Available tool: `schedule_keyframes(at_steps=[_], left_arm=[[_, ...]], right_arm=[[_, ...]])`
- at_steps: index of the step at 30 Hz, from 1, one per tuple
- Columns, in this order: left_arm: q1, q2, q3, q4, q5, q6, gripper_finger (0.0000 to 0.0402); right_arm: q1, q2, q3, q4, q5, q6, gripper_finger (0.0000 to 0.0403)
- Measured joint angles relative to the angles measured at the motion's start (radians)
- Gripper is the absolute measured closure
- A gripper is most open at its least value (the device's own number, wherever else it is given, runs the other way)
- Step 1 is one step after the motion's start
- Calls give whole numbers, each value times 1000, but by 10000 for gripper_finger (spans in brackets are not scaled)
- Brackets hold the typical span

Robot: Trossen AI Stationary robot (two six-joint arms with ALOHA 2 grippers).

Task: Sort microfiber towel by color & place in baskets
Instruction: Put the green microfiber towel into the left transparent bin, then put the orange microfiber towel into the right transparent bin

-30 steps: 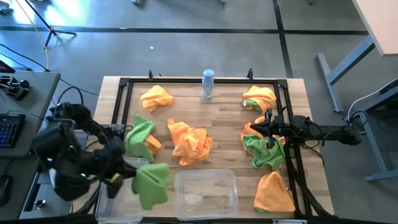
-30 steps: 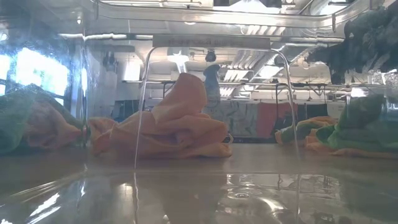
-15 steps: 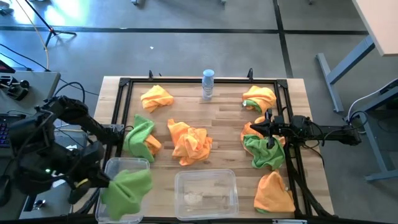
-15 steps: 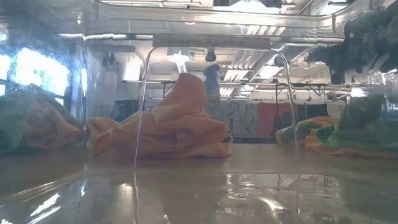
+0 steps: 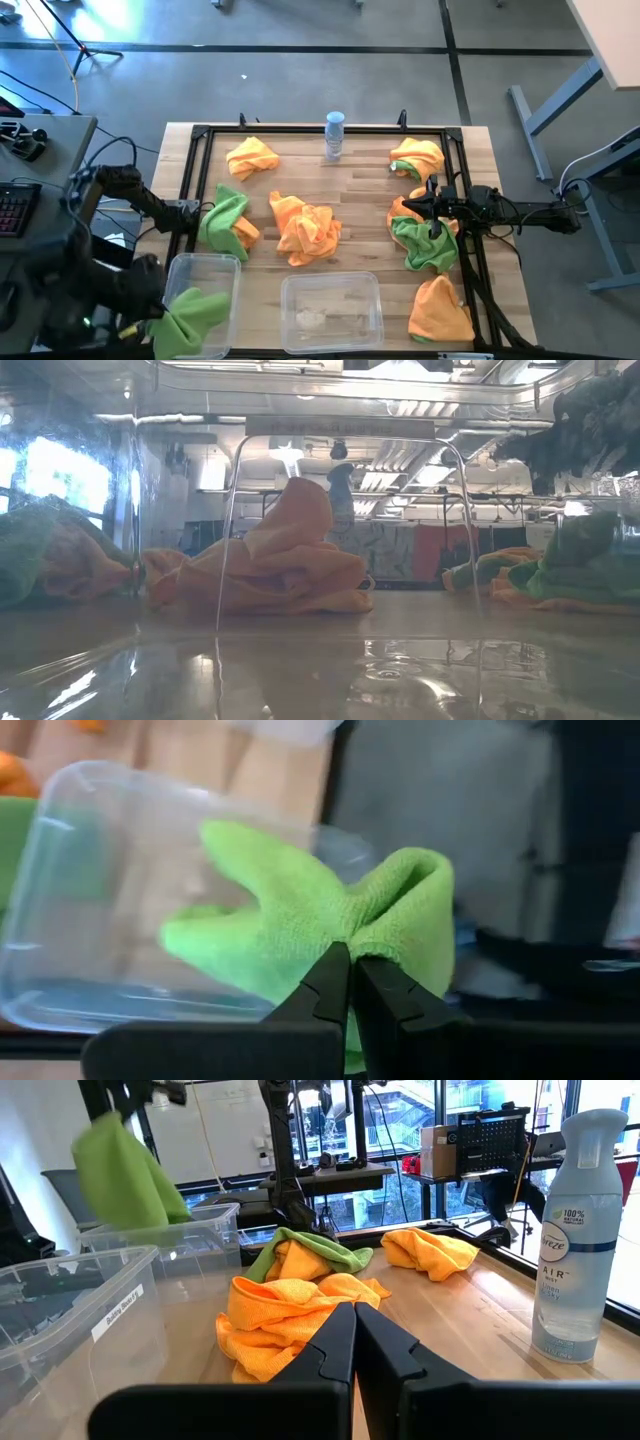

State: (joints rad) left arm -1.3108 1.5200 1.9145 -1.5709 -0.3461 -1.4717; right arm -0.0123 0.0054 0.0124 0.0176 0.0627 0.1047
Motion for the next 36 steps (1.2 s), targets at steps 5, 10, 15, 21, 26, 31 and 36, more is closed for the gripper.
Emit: schedule_keyframes(at_steps=[5, 10, 15, 21, 26, 31, 36], left_arm=[[-16, 0, -192, 1, 9, 87, 401], [-20, 0, -345, 78, -8, 195, 401], [-10, 1, -440, 242, -44, 370, 401], [3, 1, -480, 285, -43, 408, 401], [24, 1, -480, 286, -15, 415, 392], [55, 0, -480, 285, 17, 383, 348], [101, 0, -480, 281, 19, 344, 291]], right_arm=[[0, 0, 0, 0, 0, 0, 402], [0, 0, 0, 0, 0, 0, 402], [0, 0, 0, 0, 0, 0, 402], [0, 0, 0, 0, 0, 0, 402], [0, 0, 0, 0, 0, 0, 402], [0, 0, 0, 0, 0, 0, 402], [0, 0, 0, 0, 0, 0, 402]])
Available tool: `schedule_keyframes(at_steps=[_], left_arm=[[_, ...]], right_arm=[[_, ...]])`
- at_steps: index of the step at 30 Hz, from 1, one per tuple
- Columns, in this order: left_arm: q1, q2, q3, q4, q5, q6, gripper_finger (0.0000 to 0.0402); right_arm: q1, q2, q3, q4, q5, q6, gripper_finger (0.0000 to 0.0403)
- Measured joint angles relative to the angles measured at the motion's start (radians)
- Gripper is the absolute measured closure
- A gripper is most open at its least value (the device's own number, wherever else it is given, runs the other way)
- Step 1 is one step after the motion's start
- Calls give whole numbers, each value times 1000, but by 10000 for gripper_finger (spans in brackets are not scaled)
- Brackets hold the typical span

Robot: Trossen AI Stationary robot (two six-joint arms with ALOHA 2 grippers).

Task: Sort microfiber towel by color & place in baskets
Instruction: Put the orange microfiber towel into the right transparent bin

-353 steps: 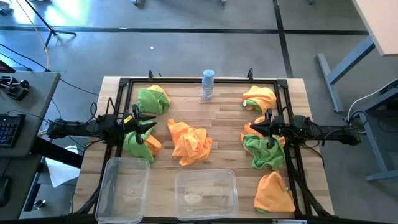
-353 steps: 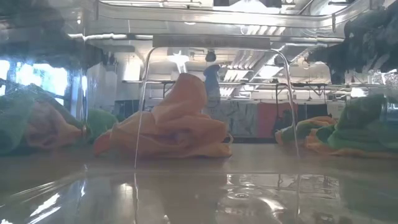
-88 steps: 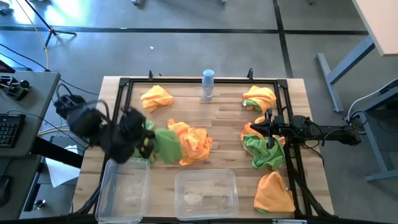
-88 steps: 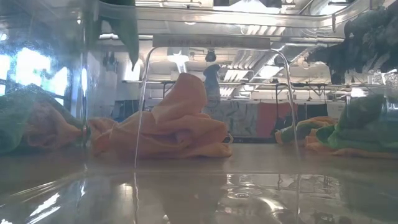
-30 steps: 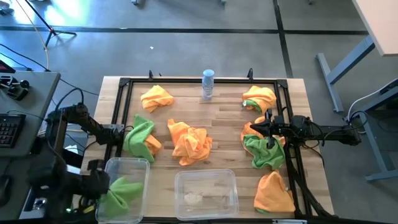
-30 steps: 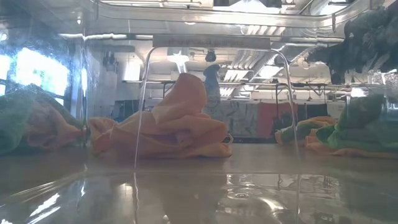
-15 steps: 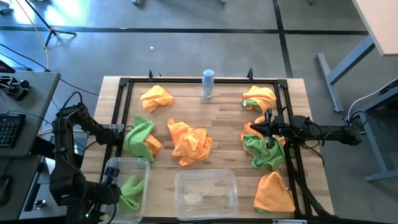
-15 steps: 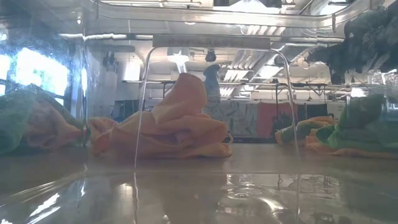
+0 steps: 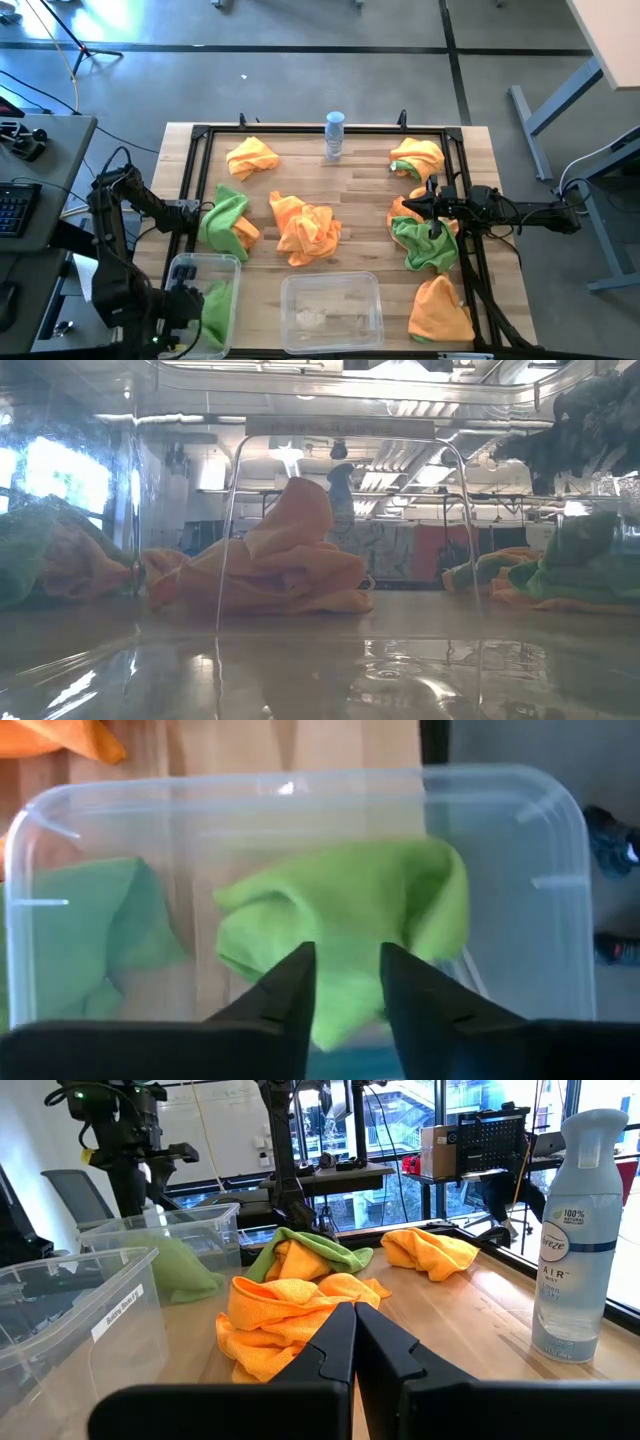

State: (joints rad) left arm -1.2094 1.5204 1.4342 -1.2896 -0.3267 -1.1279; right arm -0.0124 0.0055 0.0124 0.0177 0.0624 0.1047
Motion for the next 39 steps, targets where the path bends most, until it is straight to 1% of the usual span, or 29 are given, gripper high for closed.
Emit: schedule_keyframes(at_steps=[3, 5, 8, 10, 14, 18, 21, 23, 25, 27, 29, 35, 39], left_arm=[[33, 0, 0, -5, 0, -35, 268], [57, 0, 0, -10, 0, -72, 261], [93, 0, 0, -21, 9, -120, 260], [115, 0, 12, -41, 30, -123, 259], [154, 0, 67, -151, 43, -111, 259], [205, -1, 140, -284, 10, -99, 259], [261, -19, 163, -267, -10, -24, 259], [306, -38, 167, -274, -55, 2, 259], [359, -58, 167, -284, -125, 23, 259], [422, -78, 167, -269, -187, 79, 259], [493, -96, 167, -231, -224, 172, 259], [697, -113, 167, -49, -232, 592, 259], [811, -109, 167, 54, -232, 828, 259]], right_arm=[[0, 0, 0, 0, 0, 0, 402], [0, 0, 0, 0, 0, 0, 402], [0, 0, 0, 0, 0, 0, 402], [0, 0, 0, 0, 0, 0, 402], [0, 0, 0, 0, 0, 0, 402], [0, 0, 0, 0, 0, 0, 402], [0, 0, 0, 0, 0, 0, 402], [0, 0, 0, 0, 0, 0, 402], [0, 0, 0, 0, 0, 0, 402], [0, 0, 0, 0, 0, 0, 402], [0, 0, 0, 0, 0, 0, 402], [0, 0, 0, 0, 0, 0, 402], [0, 0, 0, 0, 0, 0, 402]])
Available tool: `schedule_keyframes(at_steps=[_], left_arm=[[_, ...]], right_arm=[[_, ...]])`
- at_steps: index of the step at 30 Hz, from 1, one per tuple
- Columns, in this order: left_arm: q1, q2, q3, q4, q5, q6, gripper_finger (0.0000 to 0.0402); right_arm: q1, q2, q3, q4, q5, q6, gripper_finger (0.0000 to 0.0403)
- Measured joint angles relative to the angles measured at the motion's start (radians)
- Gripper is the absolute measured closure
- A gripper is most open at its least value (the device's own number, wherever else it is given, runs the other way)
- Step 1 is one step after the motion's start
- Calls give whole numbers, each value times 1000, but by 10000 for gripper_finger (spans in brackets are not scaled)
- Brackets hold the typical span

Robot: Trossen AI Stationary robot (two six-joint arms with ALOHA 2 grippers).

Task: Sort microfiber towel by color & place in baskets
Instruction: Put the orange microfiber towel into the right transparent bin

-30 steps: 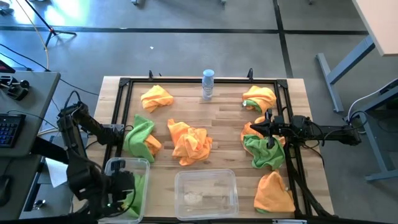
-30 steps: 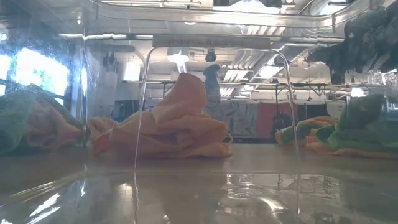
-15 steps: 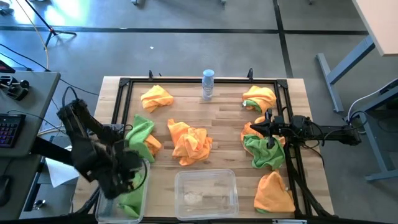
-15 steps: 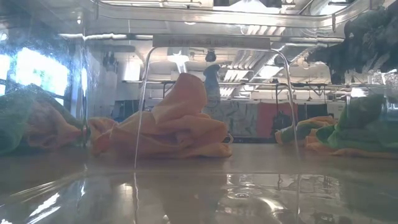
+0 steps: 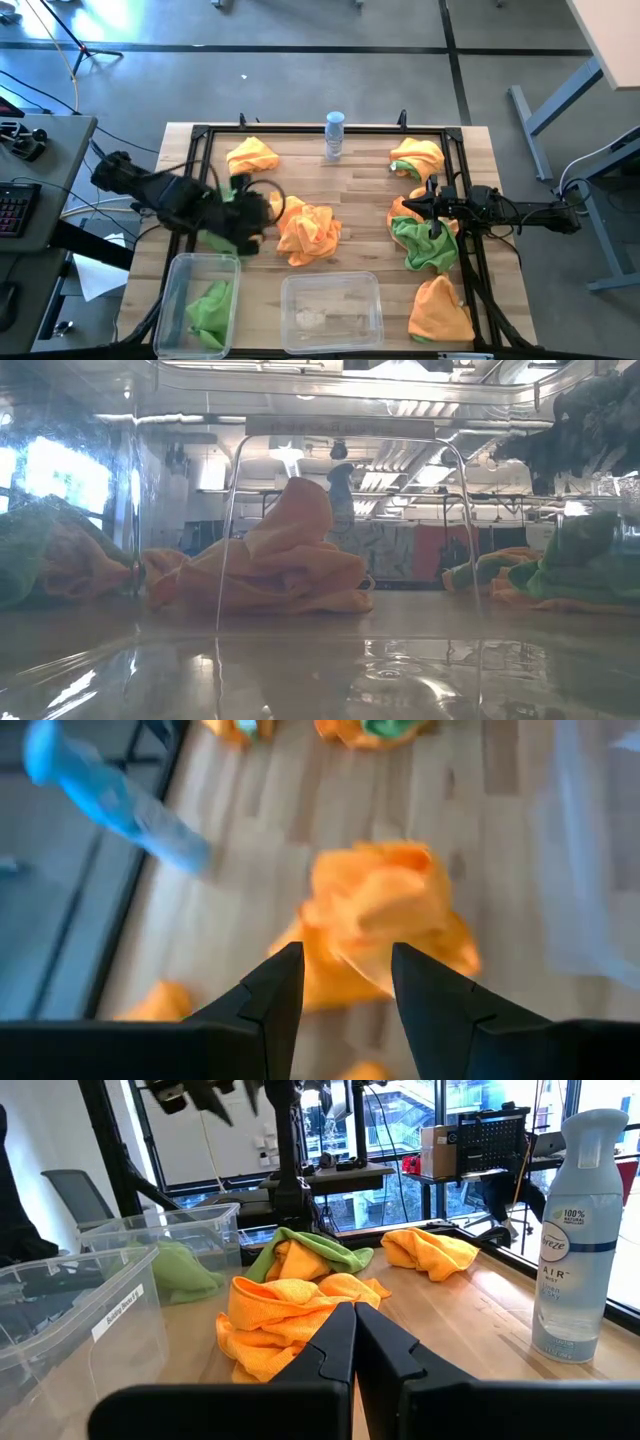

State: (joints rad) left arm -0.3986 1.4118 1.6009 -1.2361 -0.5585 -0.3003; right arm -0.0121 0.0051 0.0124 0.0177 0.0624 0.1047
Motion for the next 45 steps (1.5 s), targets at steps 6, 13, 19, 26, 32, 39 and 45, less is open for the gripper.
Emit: schedule_keyframes(at_steps=[6, 13, 19, 26, 32, 39, 45], left_arm=[[154, 1, 0, 81, -5, 227, 259], [317, 1, 0, 83, -1, 254, 259], [396, 1, 0, 83, -4, 253, 259], [440, 1, 0, 83, -5, 248, 259], [472, 17, -1, 132, 44, 123, 259], [478, 80, -5, 264, 130, 227, 275], [509, 34, -195, 544, 236, 310, 307]], right_arm=[[0, 0, 0, 0, 0, 0, 402], [0, 0, 0, 0, 0, 0, 402], [0, 0, 0, 0, 0, 0, 402], [0, 0, 0, 0, 0, 0, 402], [-1, 0, 0, 10, 12, 7, 402], [0, 3, 22, 23, 27, 22, 402], [0, 105, 240, -94, 153, -79, 402]])
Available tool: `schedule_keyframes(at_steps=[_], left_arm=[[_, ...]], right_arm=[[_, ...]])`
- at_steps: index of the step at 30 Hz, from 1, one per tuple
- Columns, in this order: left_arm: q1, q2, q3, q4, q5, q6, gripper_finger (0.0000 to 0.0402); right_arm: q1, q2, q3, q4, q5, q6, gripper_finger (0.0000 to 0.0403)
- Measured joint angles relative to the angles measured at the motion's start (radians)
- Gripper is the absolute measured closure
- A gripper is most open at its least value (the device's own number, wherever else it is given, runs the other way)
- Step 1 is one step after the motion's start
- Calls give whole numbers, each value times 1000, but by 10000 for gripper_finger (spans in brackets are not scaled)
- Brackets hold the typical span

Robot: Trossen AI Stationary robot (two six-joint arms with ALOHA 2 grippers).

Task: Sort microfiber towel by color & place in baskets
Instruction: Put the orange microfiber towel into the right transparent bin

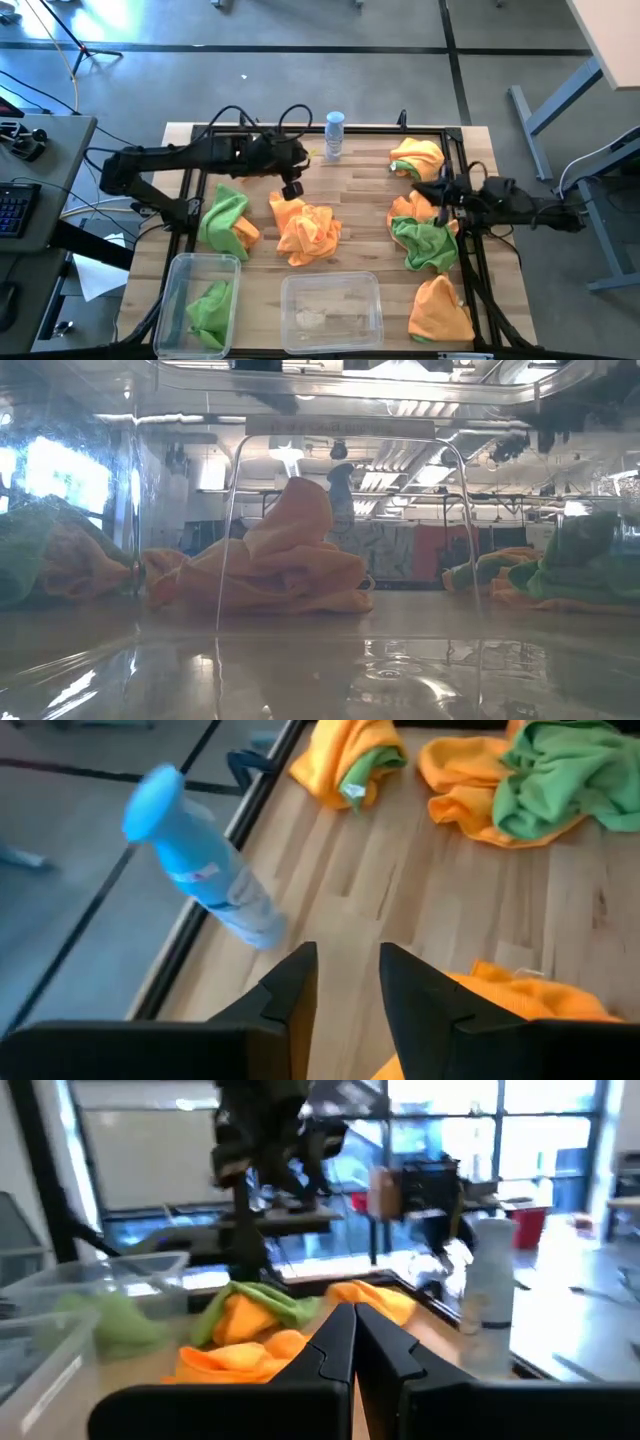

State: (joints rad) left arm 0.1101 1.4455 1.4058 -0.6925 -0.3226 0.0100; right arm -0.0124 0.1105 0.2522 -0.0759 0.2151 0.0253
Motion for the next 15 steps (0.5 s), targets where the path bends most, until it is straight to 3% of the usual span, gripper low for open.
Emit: schedule_keyframes(at_steps=[5, 12, 15], left_arm=[[17, -122, -219, 182, 109, -16, 323], [13, -409, -509, 337, 164, -46, 328], [13, -547, -596, 335, 198, -55, 328]], right_arm=[[0, 256, 289, -251, 26, 111, 403], [31, 799, 707, -472, 30, 194, 403], [55, 1028, 908, -595, 106, 318, 403]])
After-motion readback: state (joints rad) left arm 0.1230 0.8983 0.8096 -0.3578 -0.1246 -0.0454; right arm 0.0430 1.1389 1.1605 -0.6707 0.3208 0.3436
